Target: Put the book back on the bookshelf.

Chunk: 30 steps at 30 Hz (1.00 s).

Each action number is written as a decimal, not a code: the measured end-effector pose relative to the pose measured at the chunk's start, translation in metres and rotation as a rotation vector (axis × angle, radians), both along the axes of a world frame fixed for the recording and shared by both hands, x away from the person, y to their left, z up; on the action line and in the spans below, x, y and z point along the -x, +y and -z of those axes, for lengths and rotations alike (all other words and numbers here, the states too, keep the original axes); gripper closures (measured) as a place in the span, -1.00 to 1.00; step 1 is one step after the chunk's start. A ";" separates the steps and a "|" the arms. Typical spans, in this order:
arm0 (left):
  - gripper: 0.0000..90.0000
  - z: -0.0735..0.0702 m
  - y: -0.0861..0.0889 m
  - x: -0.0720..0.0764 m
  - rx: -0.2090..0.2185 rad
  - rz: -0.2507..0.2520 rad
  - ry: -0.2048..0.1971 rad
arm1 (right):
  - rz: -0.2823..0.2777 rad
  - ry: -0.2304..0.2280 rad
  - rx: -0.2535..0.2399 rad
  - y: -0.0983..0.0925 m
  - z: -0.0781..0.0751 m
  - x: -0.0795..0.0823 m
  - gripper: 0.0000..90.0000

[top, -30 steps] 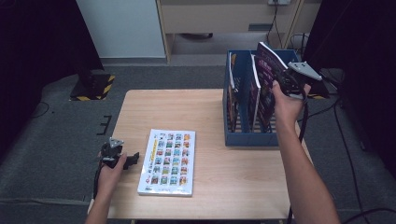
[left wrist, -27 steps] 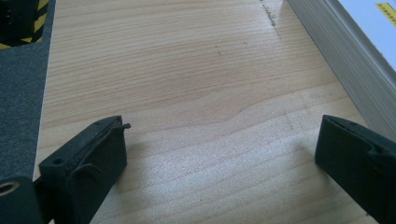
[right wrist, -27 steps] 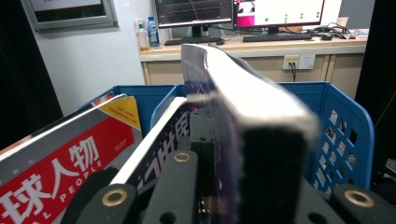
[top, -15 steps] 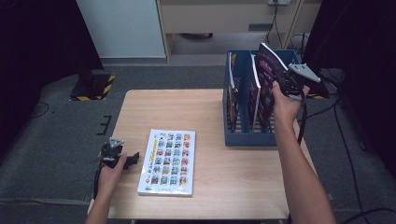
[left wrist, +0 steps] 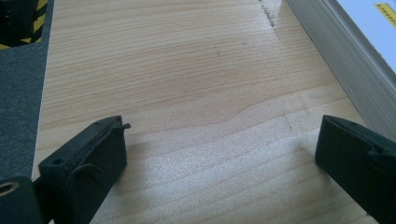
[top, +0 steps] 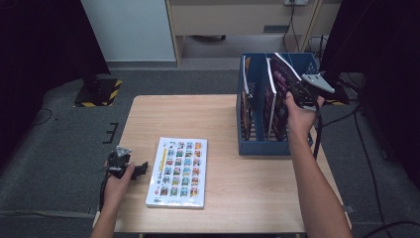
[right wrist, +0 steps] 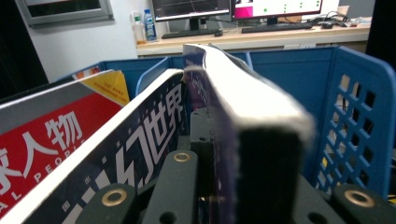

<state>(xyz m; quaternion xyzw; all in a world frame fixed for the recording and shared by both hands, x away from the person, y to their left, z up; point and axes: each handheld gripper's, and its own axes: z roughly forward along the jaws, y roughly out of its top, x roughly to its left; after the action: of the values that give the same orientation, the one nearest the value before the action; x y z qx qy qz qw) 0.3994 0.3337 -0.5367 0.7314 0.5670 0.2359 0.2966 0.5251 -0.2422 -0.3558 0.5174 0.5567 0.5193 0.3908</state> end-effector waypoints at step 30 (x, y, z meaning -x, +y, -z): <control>-0.97 0.000 -0.001 0.000 0.000 0.004 -0.001 | -0.050 0.025 0.006 0.005 0.025 0.012 0.78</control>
<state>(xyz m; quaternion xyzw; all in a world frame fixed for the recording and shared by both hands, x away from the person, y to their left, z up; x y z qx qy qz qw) 0.3996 0.3331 -0.5367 0.7324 0.5655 0.2358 0.2971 0.5132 -0.2371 -0.3805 0.5085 0.5758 0.5207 0.3725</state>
